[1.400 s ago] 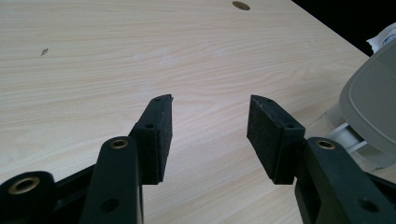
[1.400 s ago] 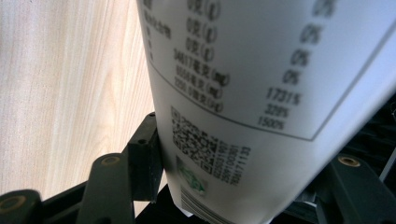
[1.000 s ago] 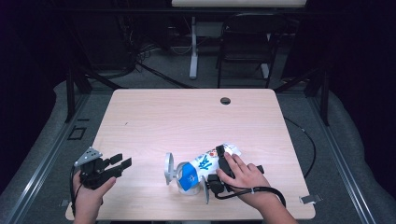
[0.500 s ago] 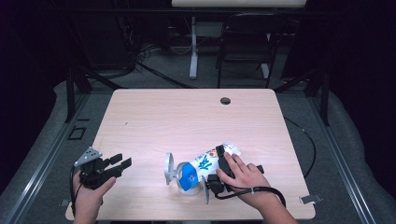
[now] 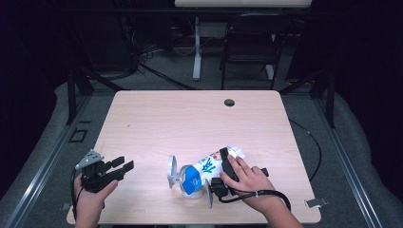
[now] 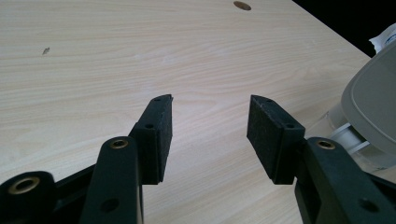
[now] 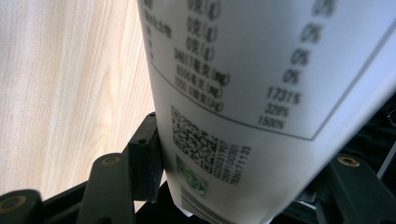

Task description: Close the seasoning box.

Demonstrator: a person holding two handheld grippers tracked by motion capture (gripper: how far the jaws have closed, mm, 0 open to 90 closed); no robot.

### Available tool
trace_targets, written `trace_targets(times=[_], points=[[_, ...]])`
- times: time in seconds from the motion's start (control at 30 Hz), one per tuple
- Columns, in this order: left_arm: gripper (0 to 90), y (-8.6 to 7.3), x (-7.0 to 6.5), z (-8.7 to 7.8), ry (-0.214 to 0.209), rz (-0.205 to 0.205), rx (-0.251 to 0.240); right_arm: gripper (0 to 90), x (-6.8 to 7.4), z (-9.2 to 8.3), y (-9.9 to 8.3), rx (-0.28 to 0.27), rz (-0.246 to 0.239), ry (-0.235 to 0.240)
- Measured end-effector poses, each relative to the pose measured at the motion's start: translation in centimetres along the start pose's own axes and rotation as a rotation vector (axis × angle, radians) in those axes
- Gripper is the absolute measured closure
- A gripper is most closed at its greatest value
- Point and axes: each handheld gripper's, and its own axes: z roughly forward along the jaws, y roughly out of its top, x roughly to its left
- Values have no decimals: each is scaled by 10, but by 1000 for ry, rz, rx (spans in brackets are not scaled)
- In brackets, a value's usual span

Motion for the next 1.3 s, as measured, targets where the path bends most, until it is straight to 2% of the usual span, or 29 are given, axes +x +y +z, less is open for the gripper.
trace_targets(times=[1.3], points=[[509, -1, 2, -1, 5, -9, -5, 422, -3, 1, -1, -9, -23, -6]])
